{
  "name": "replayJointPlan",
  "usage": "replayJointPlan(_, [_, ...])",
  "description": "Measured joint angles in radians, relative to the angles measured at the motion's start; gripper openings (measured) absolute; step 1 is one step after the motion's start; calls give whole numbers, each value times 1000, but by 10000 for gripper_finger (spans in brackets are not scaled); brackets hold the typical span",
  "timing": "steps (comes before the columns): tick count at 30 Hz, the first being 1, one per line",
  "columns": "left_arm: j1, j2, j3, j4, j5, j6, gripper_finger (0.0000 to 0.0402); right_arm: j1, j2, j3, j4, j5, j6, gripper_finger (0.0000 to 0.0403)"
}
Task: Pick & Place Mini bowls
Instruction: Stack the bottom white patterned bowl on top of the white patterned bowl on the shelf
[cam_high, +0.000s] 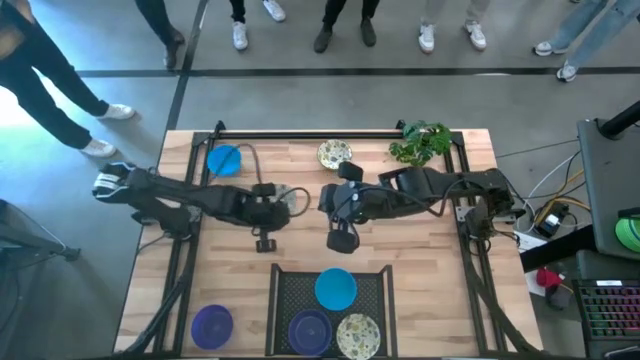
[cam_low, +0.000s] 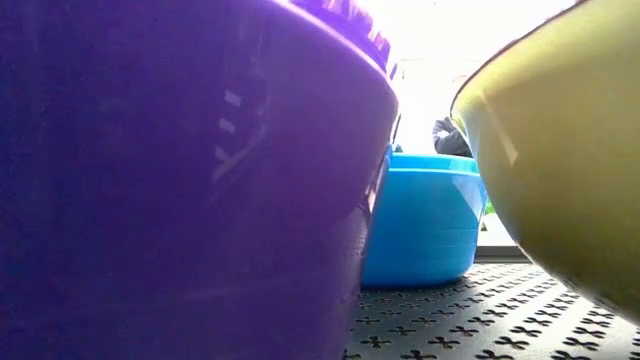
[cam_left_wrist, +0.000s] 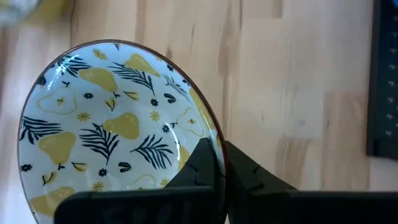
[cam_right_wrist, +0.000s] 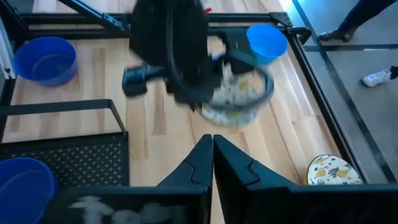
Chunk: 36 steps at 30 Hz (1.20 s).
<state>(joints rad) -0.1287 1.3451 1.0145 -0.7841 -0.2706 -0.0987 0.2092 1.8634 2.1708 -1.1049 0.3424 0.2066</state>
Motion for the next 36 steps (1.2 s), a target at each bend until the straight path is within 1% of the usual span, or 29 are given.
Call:
replayJointPlan(5, [0,137,102,32,0,90,3,0,-28,0,-19,0,14,8])
replayJointPlan(11, [0,250,171,64,9,160,3,0,-75,0,-55,1,30,8])
replayJointPlan(20, [0,368,213,137,27,208,3,0,-124,0,-149,1,94,8])
replayJointPlan(29, [0,476,255,190,47,233,3,0,-125,-3,-149,1,105,8])
replayJointPlan(36, [0,509,270,218,49,246,3,0,-124,-4,-157,1,107,8])
